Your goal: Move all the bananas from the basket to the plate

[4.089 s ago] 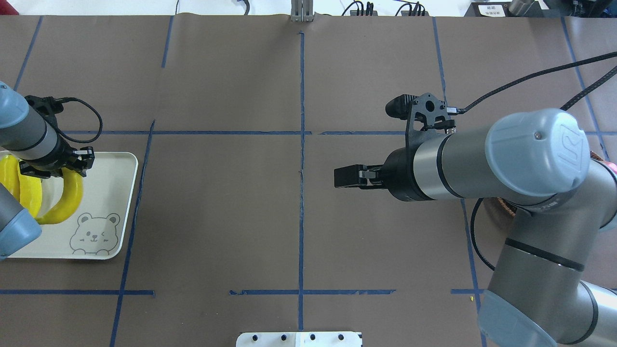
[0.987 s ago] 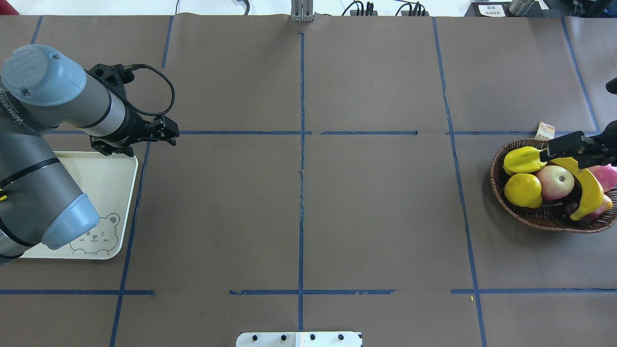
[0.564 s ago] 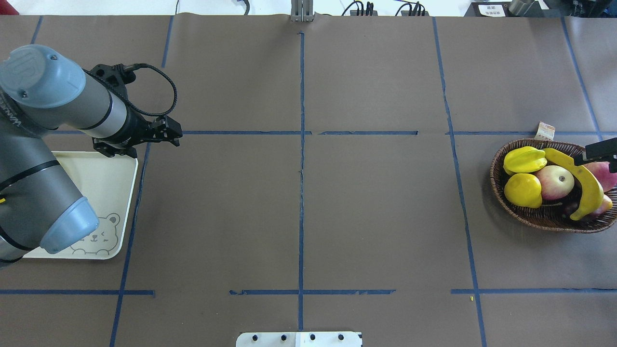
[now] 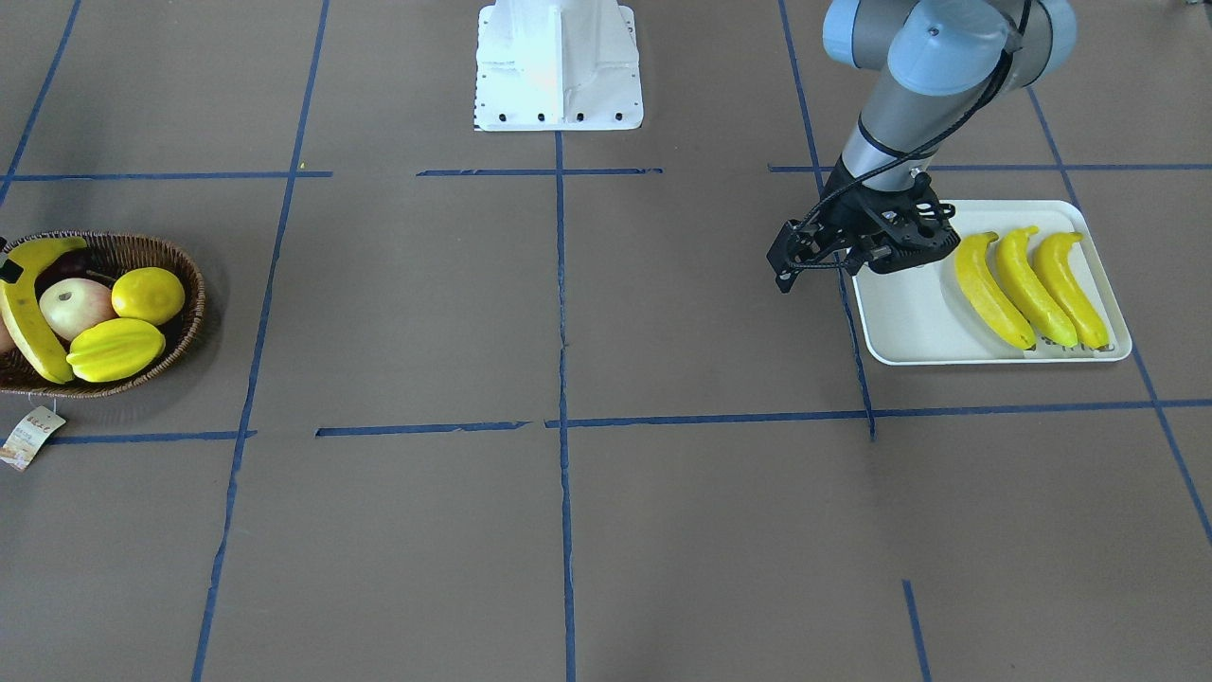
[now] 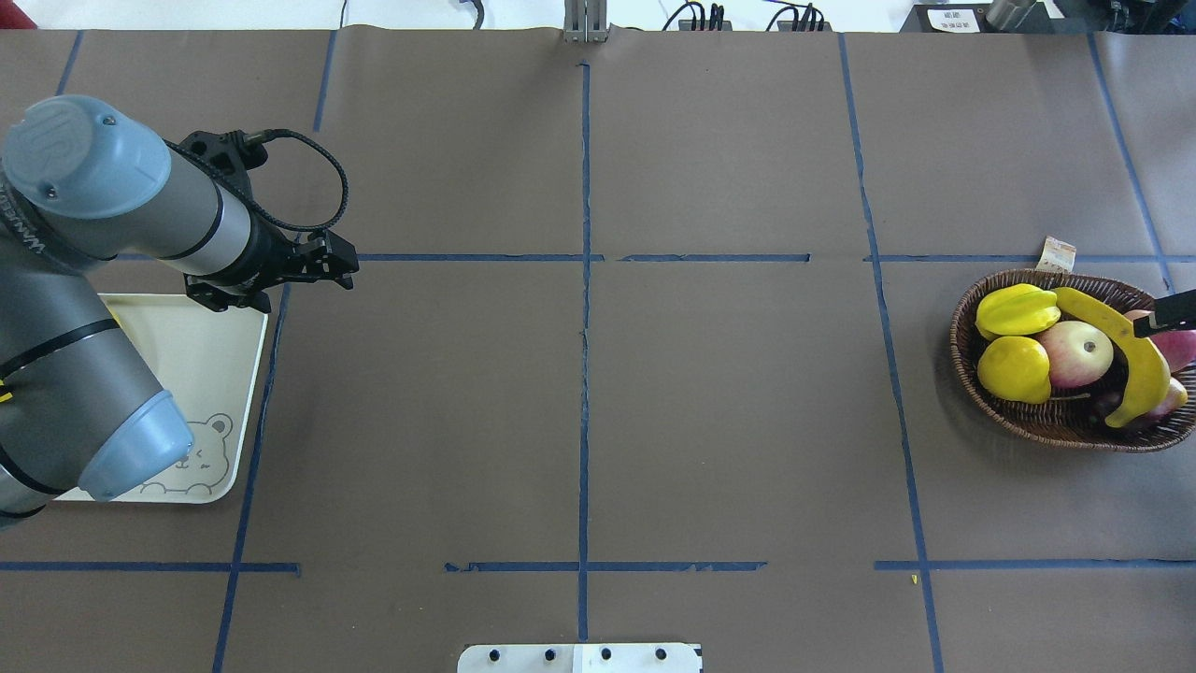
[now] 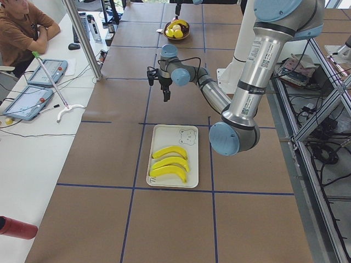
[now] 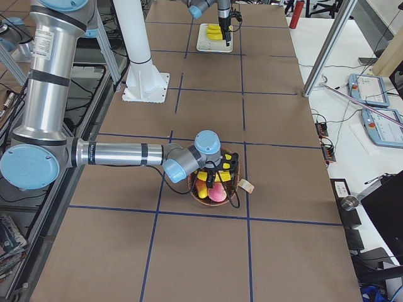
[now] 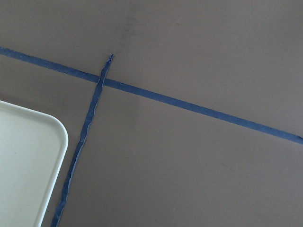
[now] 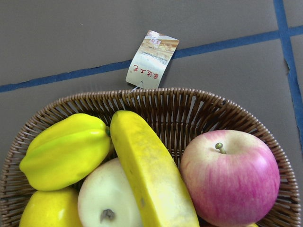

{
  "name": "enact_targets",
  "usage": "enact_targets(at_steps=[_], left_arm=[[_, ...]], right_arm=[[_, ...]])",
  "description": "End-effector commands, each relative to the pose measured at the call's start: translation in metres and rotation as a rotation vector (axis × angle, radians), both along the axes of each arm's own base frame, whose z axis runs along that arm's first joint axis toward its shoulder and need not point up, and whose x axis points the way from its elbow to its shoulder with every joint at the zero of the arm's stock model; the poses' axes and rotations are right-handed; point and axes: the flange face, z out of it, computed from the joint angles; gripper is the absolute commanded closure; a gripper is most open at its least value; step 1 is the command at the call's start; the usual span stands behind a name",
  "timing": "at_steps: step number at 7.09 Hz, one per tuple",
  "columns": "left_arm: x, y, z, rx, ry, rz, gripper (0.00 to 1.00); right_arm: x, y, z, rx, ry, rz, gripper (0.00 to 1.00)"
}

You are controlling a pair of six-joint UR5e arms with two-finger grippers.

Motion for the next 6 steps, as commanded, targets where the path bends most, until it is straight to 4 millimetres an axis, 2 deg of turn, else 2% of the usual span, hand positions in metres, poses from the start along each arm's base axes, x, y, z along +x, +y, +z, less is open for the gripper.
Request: enact_targets(at_steps=[1, 2, 3, 5, 6], left_arm=[[0.002, 0.001, 0.0, 0.001, -0.002, 0.001, 0.0], [0.002, 0.002, 0.0, 0.001, -0.002, 0.003, 0.0], [0.002, 0.001, 0.0, 0.001, -0.002, 0.001, 0.0], [0.002, 0.001, 0.0, 0.001, -0.002, 0.001, 0.0], [0.002, 0.001, 0.001, 0.0, -0.003, 0.001, 0.0]], right_arm=[[-0.017, 0.004, 0.004, -0.007, 0.003, -0.041, 0.0], [-0.026, 0.004, 0.002, -0.005, 0.001, -0.059, 0.0], [-0.028, 0.006, 0.011, -0.018, 0.007, -0.067, 0.0], [-0.028, 0.007, 0.013, -0.022, 0.008, -0.067, 0.01], [-0.028, 0.007, 0.013, -0.025, 0.005, -0.069, 0.05]])
